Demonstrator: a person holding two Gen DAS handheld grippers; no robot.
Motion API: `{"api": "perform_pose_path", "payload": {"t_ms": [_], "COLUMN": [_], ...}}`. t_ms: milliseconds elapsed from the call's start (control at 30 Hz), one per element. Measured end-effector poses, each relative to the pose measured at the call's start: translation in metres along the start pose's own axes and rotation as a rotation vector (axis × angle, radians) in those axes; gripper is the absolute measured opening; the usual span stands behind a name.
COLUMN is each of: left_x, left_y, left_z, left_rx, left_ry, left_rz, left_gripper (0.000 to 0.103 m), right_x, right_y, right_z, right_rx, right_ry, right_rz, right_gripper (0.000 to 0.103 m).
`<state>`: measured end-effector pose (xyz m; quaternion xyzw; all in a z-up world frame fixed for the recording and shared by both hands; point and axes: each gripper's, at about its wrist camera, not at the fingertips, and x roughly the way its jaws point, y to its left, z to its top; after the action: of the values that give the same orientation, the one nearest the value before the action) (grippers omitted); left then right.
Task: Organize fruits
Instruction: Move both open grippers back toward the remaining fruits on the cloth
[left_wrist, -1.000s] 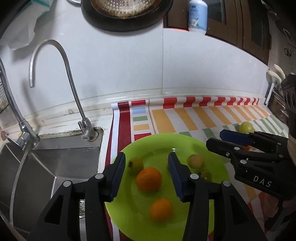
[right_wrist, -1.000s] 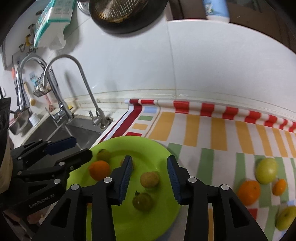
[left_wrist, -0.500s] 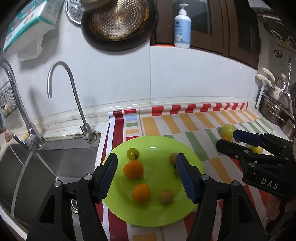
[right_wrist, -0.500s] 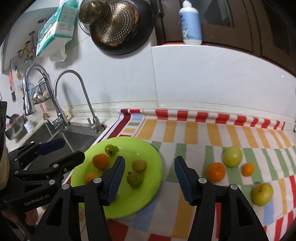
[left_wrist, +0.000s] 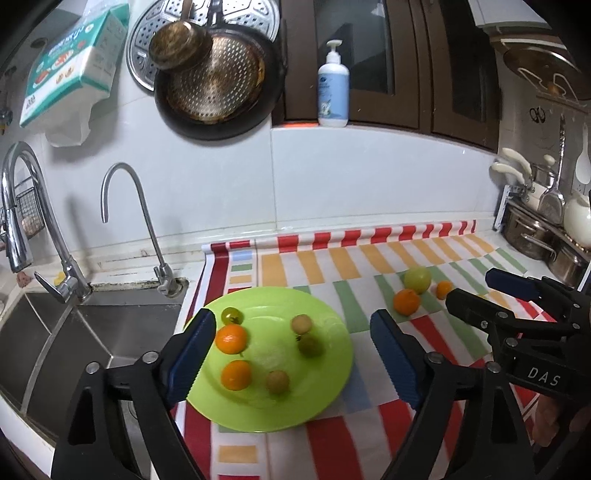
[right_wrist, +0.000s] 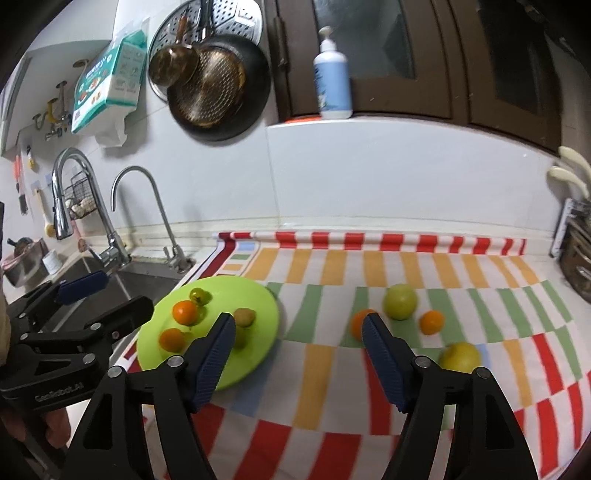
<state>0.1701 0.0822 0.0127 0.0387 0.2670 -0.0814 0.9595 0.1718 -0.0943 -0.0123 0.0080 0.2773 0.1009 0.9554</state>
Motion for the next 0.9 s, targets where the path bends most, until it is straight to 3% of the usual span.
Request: {"api": "perform_pose_path", "payload": {"t_ms": [133,500,900], "left_x": [-0.010,-0.019,0.009], "left_y": [-0.018,-0.066,-0.099], "left_z": [0.000,0.003,0.013], "left_rx": [-0.002,0.016,0.081], "left_ry": [-0.026,-0.065,-0.047], "left_rz": [-0.001,-0.023,-0.077], "left_gripper": [0.095,0.098,0.097], "right_x": [-0.018,-0.050,-0.048], "right_y": [-0.017,-0.066,-0.107], "right_z": [-0.002,-0.009,-0.012], "right_rx": [0.007,0.027,0.093], "right_ry": [-0.030,-0.060,-0.056], "right_rz": [-0.034,-0.106,-0.186], "right_gripper": [0.077,0.077,0.077]}}
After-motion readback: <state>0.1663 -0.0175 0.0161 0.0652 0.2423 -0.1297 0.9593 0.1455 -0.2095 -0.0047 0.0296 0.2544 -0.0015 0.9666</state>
